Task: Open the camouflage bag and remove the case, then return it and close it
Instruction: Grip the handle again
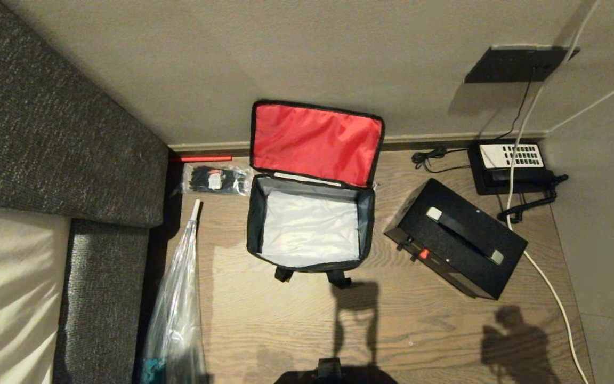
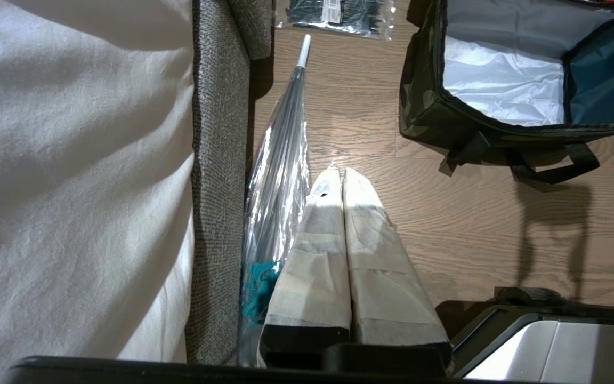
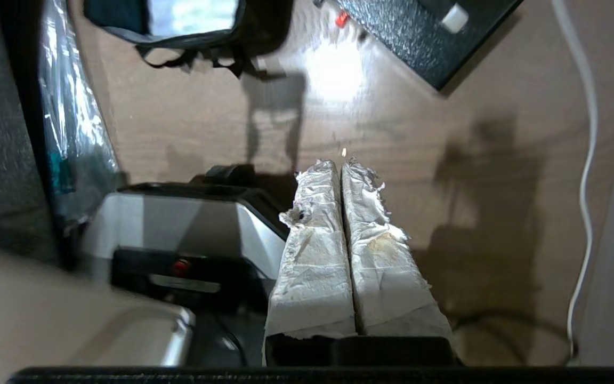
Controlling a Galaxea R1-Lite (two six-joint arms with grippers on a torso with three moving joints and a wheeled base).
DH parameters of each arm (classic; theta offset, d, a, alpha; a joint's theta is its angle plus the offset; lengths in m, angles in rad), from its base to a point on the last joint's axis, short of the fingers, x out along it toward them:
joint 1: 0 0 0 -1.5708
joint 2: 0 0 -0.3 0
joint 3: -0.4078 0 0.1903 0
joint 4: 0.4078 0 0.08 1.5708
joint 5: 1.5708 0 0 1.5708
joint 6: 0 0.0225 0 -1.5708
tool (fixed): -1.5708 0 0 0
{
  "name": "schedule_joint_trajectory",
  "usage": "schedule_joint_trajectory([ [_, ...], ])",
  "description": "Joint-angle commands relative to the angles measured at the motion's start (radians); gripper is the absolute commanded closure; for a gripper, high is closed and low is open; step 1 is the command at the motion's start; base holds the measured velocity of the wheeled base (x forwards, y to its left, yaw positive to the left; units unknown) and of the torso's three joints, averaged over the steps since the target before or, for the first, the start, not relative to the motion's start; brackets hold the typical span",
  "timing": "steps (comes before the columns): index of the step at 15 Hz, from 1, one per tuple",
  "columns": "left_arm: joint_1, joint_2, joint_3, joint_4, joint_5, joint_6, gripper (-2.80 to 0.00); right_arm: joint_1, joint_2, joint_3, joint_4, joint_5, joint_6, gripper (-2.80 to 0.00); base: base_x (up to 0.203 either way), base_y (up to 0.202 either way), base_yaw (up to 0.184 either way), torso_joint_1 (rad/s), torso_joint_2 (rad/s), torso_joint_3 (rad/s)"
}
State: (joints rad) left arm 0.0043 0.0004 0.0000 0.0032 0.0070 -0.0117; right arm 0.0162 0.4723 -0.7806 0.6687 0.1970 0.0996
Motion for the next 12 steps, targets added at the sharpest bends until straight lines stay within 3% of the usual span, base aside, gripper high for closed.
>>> schedule_joint_trajectory([
  [1, 0.000, -0.002, 0.003, 0.000, 0.001, -0.001, 0.00, 0.001, 0.524, -0.097, -0.110, -0.006, 0.011, 0.00, 0.000, 0.000, 0.000, 0.000, 0.00, 0.000],
  [3, 0.000, -0.002, 0.003, 0.000, 0.001, -0.001, 0.00, 0.002, 0.814, -0.135, -0.340, -0.014, 0.006, 0.00, 0.000, 0.000, 0.000, 0.000, 0.00, 0.000],
  [8, 0.000, -0.002, 0.003, 0.000, 0.001, -0.001, 0.00, 0.023, 1.328, -0.099, -1.128, -0.027, -0.016, 0.00, 0.000, 0.000, 0.000, 0.000, 0.00, 0.000],
  [12, 0.000, -0.002, 0.003, 0.000, 0.001, -0.001, 0.00, 0.116, 1.395, -0.007, -1.282, -0.043, -0.044, 0.00, 0.000, 0.000, 0.000, 0.000, 0.00, 0.000],
])
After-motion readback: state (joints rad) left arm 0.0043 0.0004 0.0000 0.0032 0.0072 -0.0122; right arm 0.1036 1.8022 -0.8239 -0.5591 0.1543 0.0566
